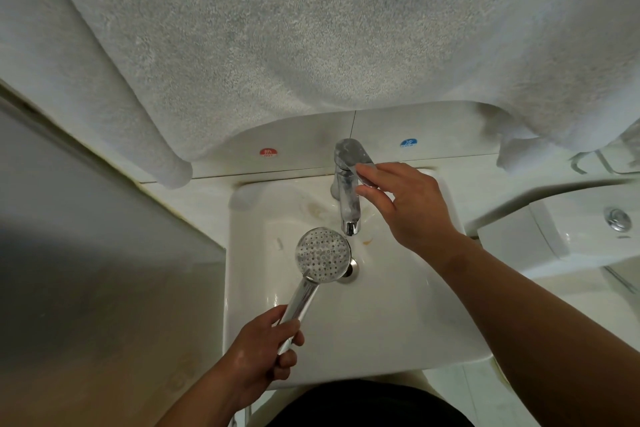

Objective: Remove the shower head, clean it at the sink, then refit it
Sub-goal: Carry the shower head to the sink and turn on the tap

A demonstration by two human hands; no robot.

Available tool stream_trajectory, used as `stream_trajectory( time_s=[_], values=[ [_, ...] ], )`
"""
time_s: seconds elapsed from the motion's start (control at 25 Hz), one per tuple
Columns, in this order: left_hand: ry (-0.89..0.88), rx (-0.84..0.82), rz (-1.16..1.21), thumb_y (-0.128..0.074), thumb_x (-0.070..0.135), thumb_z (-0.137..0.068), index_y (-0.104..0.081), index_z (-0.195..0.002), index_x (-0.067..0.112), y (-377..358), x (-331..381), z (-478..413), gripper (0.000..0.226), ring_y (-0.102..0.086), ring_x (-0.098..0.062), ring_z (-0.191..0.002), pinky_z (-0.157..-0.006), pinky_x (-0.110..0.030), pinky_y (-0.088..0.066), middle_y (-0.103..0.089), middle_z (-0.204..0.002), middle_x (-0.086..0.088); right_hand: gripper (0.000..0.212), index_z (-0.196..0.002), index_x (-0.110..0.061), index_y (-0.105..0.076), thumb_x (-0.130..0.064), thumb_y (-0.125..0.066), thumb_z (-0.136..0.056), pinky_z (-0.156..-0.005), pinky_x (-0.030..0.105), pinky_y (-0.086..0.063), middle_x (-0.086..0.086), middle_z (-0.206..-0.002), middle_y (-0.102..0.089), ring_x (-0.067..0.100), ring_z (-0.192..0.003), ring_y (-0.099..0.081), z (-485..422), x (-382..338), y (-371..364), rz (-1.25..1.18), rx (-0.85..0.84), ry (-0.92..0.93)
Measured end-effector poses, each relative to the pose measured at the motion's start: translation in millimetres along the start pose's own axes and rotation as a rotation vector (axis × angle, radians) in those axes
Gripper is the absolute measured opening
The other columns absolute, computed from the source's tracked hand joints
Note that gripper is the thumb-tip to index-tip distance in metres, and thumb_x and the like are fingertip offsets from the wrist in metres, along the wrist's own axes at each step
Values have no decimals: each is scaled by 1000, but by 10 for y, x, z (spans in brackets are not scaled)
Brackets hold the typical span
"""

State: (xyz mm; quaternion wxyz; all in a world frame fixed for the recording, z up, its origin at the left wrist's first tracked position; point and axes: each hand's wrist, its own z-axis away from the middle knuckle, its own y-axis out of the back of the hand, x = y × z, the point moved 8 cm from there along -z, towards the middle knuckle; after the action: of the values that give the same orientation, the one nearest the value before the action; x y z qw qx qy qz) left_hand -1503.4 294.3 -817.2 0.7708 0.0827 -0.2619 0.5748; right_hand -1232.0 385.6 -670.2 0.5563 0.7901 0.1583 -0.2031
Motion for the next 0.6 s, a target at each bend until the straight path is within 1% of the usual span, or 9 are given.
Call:
stream_trajectory(
  time_s=[0.16,0.32,0.48,0.56,0.6],
  values=[
    [2,0,-6,-54,9,-98,-69,-113,12,-2,4,9,21,-35,-15,-50,-48,-24,-22,-55,-83,-13,32,-127,-17,-71,-27,-67,-97,-90,43,-57,9,-115,-75,28,-100,-70,-14,-17,18,2,4,2],
    [-2,4,-12,-54,8,-98,-69,-112,10,10,3,18,21,-35,-16,-50,-49,-25,-22,-54,-84,-13,31,-125,-17,-72,-27,-67,-96,-87,40,-55,9,-111,-76,28,-97,-70,-45,-41,33,-5,30,13],
    [5,10,-5,-55,8,-98,-68,-112,8,11,-8,33,20,-36,-16,-50,-50,-25,-21,-55,-83,-13,31,-126,-17,-72,-27,-67,-96,-89,42,-57,9,-113,-76,27,-96,-70,-26,-62,62,-19,45,-7],
    [11,16,1,-55,8,-97,-67,-113,7,23,-20,40,20,-35,-16,-49,-50,-25,-21,-54,-83,-13,36,-129,-20,-69,-29,-69,-95,-88,44,-59,6,-115,-75,24,-96,-70,-14,-62,40,-50,26,-34],
    [12,19,2,-55,8,-97,-67,-113,7,37,-22,46,20,-35,-15,-49,-49,-25,-21,-54,-83,-13,42,-134,-22,-65,-30,-71,-94,-87,40,-60,2,-115,-74,19,-96,-69,2,-50,17,-84,6,-64]
  ],
)
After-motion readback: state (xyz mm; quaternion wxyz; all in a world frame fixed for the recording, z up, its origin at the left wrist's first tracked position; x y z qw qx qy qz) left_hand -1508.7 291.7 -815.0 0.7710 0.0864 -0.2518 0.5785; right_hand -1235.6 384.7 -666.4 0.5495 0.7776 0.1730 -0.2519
